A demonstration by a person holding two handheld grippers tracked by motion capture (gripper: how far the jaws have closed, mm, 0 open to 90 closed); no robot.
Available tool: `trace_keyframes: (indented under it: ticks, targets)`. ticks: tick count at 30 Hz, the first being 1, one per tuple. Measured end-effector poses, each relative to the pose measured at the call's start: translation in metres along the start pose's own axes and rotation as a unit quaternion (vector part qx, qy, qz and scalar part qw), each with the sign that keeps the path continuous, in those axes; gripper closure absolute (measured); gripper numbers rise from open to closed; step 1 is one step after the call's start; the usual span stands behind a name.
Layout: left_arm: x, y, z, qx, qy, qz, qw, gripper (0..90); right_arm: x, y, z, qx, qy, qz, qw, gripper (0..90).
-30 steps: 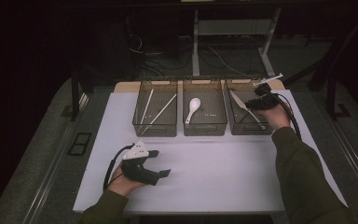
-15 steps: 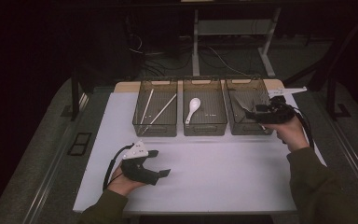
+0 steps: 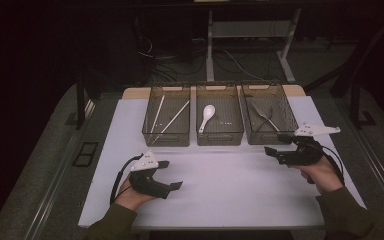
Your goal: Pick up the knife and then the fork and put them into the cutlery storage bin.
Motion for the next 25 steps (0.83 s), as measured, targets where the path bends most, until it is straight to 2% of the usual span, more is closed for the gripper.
trace_keyframes:
  ticks: [9,17,20,25]
  targets:
    - [-0.001,0.003,-0.001,0.001,0.0,-0.003,1.0,8.2,0.032,-0.006,0.006,0.006,0.02,-0.011,0.9997,19.5]
    - [-0.001,0.005,-0.001,0.0,-0.003,-0.005,1.0,0.0,0.059,-0.016,0.007,0.002,0.001,-0.002,1.0,16.5]
    - [-0.001,0.006,-0.001,-0.002,-0.002,-0.006,1.0,0.0,0.065,-0.018,0.009,-0.005,-0.006,-0.002,1.0,14.1]
    - [-0.001,0.006,-0.001,-0.002,-0.003,-0.006,1.0,0.0,0.065,-0.019,0.011,-0.005,-0.001,0.001,1.0,14.1]
Point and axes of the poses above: each handheld gripper's, and its own axes: z roughly backward along the jaws, x roughly out of its underside, y roughly to its right, the point moved 6 cm from there along -z, roughly forward along the jaws, and after that the axes turned 6 degrees about -z, right-handed, at the moved point
